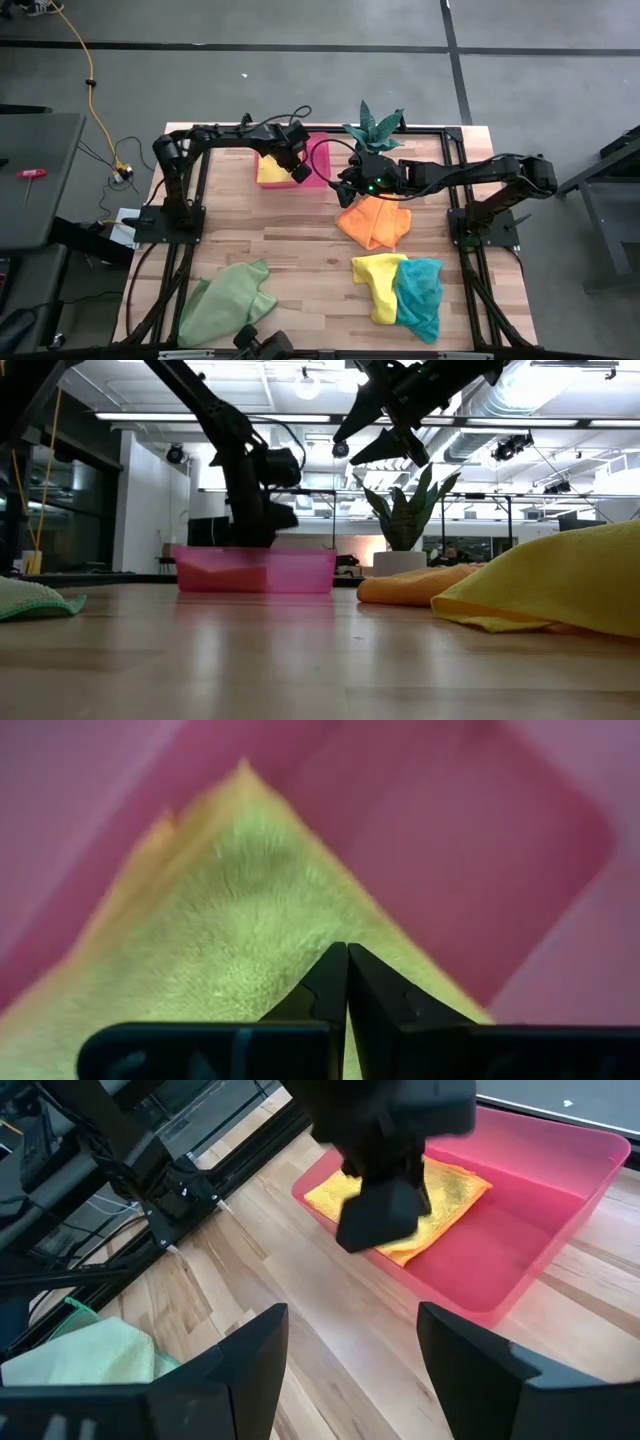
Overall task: Fold microfiber towels
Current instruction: Put the top yellow microfiber towel into the bin, then fold the orange microfiber towel
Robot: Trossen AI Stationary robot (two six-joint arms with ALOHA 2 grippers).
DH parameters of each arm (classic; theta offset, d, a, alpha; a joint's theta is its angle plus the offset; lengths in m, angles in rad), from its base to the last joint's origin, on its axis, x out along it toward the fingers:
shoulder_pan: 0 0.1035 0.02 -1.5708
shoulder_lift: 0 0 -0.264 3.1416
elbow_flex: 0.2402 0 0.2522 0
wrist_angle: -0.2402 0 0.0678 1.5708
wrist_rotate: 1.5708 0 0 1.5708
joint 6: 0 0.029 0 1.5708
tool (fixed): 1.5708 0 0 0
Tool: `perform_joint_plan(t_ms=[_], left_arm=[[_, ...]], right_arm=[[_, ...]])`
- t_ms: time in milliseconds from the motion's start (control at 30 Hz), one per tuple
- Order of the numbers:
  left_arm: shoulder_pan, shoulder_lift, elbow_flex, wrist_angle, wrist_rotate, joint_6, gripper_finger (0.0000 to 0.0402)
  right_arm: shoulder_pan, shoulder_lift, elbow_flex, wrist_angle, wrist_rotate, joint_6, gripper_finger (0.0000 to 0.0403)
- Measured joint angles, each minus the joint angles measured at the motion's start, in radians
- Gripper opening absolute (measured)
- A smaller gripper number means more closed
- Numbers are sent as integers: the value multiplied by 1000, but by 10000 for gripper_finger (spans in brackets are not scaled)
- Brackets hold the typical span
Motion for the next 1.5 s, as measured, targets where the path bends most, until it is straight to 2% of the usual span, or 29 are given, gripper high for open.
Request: perform_joint_plan(t_ms=[200,333,400,533,700,800,900,1000,1267,1367,1500], left_arm=[[0,-147,0,-9,7,33,0],[-39,-322,-21,21,63,10,0],[-90,-433,-68,95,71,-2,0],[-234,-674,-232,350,72,-77,0],[-455,-910,-470,670,-74,-207,0],[-570,-998,-578,802,-197,-213,0],[-641,-1047,-641,856,-302,-194,0],[-668,-1067,-656,857,-365,-169,0],[-669,-1068,-658,857,-373,-60,1],[-668,-1068,-658,857,-373,-60,1],[-668,-1068,-658,856,-372,-60,1]], right_arm=[[0,0,0,1,0,-8,215],[0,0,0,8,0,-57,215],[0,0,0,11,0,-82,215],[2,0,0,21,-22,-119,215],[2,0,0,45,-62,-174,215],[2,0,0,61,-82,-205,215],[2,0,0,77,-93,-215,215],[2,0,0,83,-97,-227,215],[1,-6,7,66,-112,-221,215],[-24,-57,101,-90,-101,-182,215],[-79,-106,284,-517,41,-222,215]])
